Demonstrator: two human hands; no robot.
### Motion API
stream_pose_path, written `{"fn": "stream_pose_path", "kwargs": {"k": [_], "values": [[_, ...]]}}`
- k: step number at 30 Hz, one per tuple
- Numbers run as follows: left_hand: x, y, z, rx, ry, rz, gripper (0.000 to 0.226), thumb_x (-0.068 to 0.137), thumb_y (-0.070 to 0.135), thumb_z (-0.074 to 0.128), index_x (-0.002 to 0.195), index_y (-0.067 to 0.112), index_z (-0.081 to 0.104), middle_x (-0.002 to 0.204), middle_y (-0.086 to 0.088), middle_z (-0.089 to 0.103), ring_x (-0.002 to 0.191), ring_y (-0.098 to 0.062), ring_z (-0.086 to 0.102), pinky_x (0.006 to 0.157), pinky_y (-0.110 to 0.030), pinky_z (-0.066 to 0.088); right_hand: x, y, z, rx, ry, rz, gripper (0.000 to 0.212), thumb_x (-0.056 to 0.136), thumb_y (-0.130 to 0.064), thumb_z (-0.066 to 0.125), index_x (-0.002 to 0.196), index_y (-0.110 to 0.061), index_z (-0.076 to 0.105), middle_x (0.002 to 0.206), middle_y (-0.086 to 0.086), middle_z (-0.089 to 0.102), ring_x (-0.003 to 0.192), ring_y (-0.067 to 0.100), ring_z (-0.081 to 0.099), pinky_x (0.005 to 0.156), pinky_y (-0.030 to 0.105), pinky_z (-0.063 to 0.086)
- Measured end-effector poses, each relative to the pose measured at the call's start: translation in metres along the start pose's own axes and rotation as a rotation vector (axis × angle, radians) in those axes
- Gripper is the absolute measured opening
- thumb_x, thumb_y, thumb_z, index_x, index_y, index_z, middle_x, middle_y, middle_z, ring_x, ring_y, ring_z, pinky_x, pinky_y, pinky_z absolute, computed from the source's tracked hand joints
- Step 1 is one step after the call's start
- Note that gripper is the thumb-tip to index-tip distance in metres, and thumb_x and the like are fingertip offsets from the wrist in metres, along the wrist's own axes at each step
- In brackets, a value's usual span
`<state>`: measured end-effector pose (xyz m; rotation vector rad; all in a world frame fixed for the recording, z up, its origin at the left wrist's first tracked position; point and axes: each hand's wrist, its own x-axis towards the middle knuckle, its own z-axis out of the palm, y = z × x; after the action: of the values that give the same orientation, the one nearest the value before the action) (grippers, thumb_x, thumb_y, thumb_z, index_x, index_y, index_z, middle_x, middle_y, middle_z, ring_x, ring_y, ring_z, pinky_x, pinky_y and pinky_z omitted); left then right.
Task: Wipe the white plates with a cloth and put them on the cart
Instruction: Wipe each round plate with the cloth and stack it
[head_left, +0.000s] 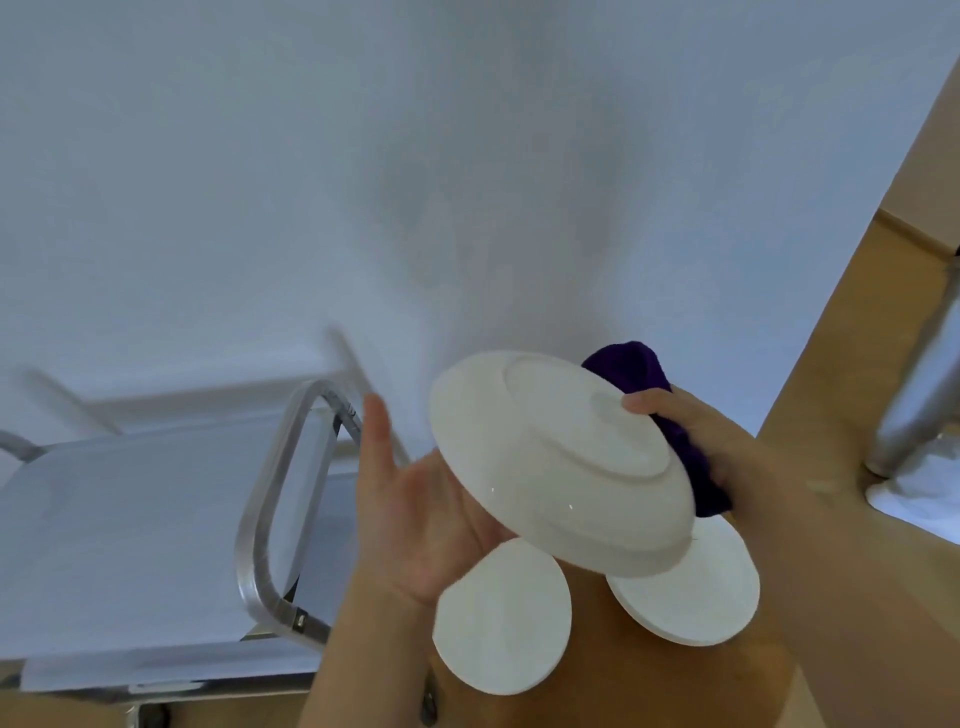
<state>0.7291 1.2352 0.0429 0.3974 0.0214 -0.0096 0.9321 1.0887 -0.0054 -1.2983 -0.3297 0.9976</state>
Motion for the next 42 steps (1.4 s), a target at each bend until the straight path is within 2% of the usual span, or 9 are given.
{"fn": "stream_pose_path", "kwargs": {"k": [4,7,13,18,22,29,31,35,42], "values": [[0.007,0.018,-0.002,0.278,0.283,-0.006,0.049,0.061,0.027,0.086,0.104,0.005,0.074,0.105,-0.019,0.071,0.092,-0.037,0.069,0.073,-0.049,0.058,0.001,0.004,0.006,-0.056,0.036,0.027,0.049,0.062,-0.038,0.074,0.106,-0.021,0.065,0.096,0.009,0.072,0.087,0.03,0.068,0.082,0.043,0.051],[0.01,0.02,-0.004,0.346,0.405,0.054,0.026,0.073,0.026,0.065,0.086,0.009,0.079,0.095,-0.014,0.073,0.083,-0.032,0.071,0.07,-0.047,0.059,0.003,0.015,0.014,0.049,0.209,0.113,0.05,0.068,-0.053,0.071,0.108,-0.023,0.065,0.098,0.008,0.072,0.093,0.03,0.067,0.09,0.043,0.049],[0.037,-0.017,0.002,0.453,0.58,0.268,0.028,0.085,0.02,0.058,0.111,0.008,0.061,0.097,-0.01,0.074,0.084,-0.021,0.072,0.071,-0.035,0.06,-0.008,0.044,0.067,0.071,0.489,-0.21,0.031,0.087,-0.042,0.058,0.101,-0.015,0.063,0.08,0.0,0.063,0.071,0.013,0.063,0.063,0.027,0.051],[0.046,-0.038,0.001,0.98,0.705,0.285,0.008,0.094,0.037,0.053,0.097,0.035,0.059,0.102,0.002,0.069,0.096,-0.015,0.067,0.081,-0.035,0.057,-0.011,0.057,0.093,-0.141,0.411,-0.386,0.029,0.093,-0.049,0.043,0.119,-0.043,0.054,0.124,-0.005,0.057,0.114,0.016,0.054,0.1,0.046,0.043],[0.042,-0.044,-0.001,1.274,0.613,0.262,0.021,0.097,0.036,0.049,0.11,0.027,0.061,0.102,-0.001,0.069,0.097,-0.015,0.066,0.089,-0.039,0.054,-0.014,0.062,0.097,-0.169,0.326,-0.431,0.024,0.097,-0.042,0.04,0.109,-0.058,0.054,0.123,-0.011,0.059,0.114,0.012,0.056,0.098,0.042,0.045],[0.019,-0.053,-0.012,1.848,0.367,-0.003,0.029,0.097,0.045,0.043,0.124,0.034,0.042,0.092,0.01,0.064,0.074,-0.009,0.062,0.068,-0.022,0.053,-0.013,0.025,0.075,0.172,0.213,0.108,0.052,0.082,-0.066,0.05,0.082,-0.019,0.073,0.076,0.004,0.072,0.069,0.019,0.07,0.061,0.029,0.054],[0.015,-0.056,-0.017,1.99,0.286,-0.098,0.05,0.099,0.042,0.039,0.136,0.054,0.007,0.123,-0.001,0.057,0.086,-0.013,0.06,0.077,-0.026,0.048,-0.013,0.016,0.071,0.281,0.157,0.186,0.066,0.071,-0.074,0.054,0.092,-0.014,0.074,0.087,0.01,0.073,0.076,0.026,0.071,0.063,0.033,0.056],[0.014,-0.046,-0.022,2.245,0.182,-0.275,0.082,0.103,0.034,0.03,0.103,0.074,-0.042,0.156,-0.014,0.02,0.109,-0.029,0.058,0.098,-0.038,0.044,-0.014,0.012,0.061,0.39,0.076,0.174,0.1,0.035,-0.077,0.065,0.113,-0.015,0.066,0.098,0.011,0.072,0.083,0.031,0.07,0.06,0.039,0.057],[0.021,-0.027,-0.031,2.677,0.124,-0.454,0.085,0.101,0.013,0.034,0.131,0.06,-0.031,0.152,-0.02,0.022,0.133,-0.032,0.035,0.113,-0.061,0.005,-0.032,0.026,0.052,0.503,0.08,0.159,0.062,0.054,-0.045,0.073,0.107,-0.013,0.064,0.09,0.014,0.073,0.075,0.033,0.07,0.059,0.045,0.057]]}}
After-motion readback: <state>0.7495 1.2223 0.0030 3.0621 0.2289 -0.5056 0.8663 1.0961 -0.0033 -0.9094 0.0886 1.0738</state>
